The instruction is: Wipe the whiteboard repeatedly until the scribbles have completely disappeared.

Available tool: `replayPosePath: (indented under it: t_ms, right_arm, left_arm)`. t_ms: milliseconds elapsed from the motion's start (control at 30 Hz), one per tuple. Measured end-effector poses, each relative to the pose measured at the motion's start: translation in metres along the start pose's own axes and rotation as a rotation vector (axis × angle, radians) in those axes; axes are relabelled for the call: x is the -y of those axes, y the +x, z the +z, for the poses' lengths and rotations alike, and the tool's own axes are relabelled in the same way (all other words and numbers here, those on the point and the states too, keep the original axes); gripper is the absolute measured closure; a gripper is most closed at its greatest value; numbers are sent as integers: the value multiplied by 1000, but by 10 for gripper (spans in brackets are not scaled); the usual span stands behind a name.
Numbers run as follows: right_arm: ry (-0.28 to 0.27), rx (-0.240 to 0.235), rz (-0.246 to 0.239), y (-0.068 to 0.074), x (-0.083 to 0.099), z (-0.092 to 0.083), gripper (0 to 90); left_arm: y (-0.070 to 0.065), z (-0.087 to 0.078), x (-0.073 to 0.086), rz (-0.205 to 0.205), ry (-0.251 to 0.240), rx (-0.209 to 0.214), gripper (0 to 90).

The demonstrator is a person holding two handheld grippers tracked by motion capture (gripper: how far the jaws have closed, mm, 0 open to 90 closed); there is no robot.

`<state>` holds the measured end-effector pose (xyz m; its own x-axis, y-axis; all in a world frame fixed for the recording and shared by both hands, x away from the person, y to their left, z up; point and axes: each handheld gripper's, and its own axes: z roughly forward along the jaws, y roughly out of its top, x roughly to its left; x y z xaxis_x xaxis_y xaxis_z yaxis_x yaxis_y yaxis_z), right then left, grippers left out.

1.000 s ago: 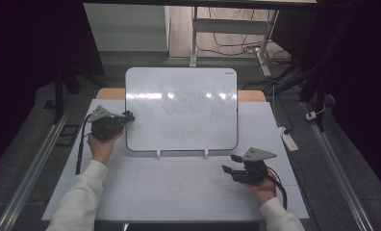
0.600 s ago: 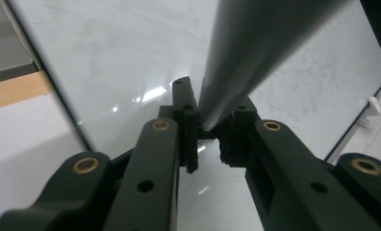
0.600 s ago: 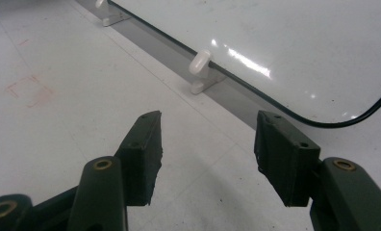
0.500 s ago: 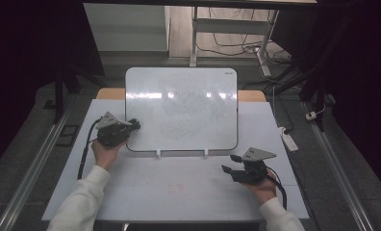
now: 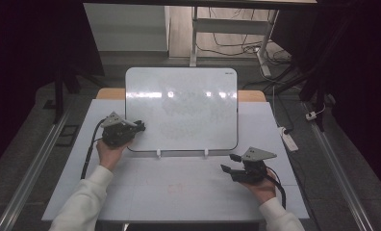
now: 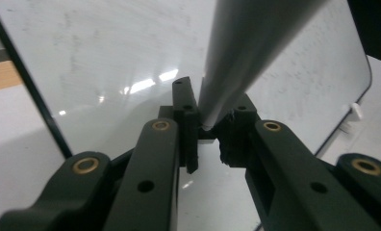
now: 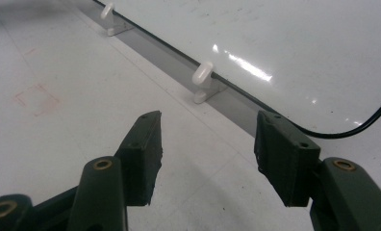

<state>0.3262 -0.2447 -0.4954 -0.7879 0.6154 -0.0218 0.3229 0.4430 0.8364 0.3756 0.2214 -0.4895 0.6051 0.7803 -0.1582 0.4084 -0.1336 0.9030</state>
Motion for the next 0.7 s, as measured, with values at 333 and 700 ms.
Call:
replayPosePath:
  t_ms: [333, 700]
  right_arm:
    - [-52, -3, -16, 5, -7, -5, 425]
    - [-123, 13, -23, 8, -11, -13, 425]
  left_arm:
    - [-38, -14, -7, 0, 55, 172, 781]
    - [-80, -21, 3, 35, 119, 308, 781]
